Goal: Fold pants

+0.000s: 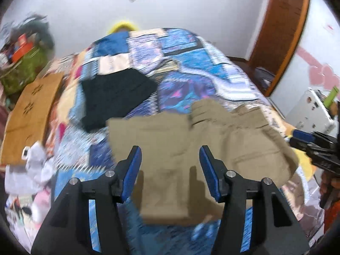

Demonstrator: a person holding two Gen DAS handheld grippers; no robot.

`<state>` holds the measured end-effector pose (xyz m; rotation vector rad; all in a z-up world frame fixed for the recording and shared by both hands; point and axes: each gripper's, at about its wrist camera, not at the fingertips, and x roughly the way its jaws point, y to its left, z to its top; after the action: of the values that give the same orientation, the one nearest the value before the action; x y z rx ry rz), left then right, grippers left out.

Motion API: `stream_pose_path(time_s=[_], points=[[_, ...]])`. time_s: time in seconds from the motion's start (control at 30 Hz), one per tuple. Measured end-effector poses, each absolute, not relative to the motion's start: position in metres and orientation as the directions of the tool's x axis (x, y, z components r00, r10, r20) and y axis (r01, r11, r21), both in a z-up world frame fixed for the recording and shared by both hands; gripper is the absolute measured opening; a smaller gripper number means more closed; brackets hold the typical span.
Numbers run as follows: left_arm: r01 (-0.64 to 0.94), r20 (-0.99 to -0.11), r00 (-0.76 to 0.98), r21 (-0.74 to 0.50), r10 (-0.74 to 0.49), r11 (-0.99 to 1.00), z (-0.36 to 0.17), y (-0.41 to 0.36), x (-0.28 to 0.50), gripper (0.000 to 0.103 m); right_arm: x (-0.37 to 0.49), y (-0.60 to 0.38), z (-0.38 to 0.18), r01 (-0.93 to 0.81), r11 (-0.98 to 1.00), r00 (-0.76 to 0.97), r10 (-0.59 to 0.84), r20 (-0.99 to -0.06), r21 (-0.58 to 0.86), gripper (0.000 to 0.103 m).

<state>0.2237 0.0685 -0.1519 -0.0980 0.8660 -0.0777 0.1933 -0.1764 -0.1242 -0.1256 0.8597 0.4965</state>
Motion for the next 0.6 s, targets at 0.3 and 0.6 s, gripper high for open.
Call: stream_pose_path(time_s=[0.3, 0.6], points=[[0.129, -0.791, 0.591, -0.100, -0.157, 0.987, -0.177, 0.025, 0.274, 0.056, 0.228, -0.155, -0.145, -0.527, 0.847, 0.489, 0.369, -0.790, 0.069, 0.041], [0.091, -0.811, 0.569, -0.102, -0.135, 0.991, -0.213, 0.029, 0.276, 0.044, 0.232, -0.162, -0.167, -0.524, 0.846, 0.470, 0.386, -0.794, 0.100, 0.025]])
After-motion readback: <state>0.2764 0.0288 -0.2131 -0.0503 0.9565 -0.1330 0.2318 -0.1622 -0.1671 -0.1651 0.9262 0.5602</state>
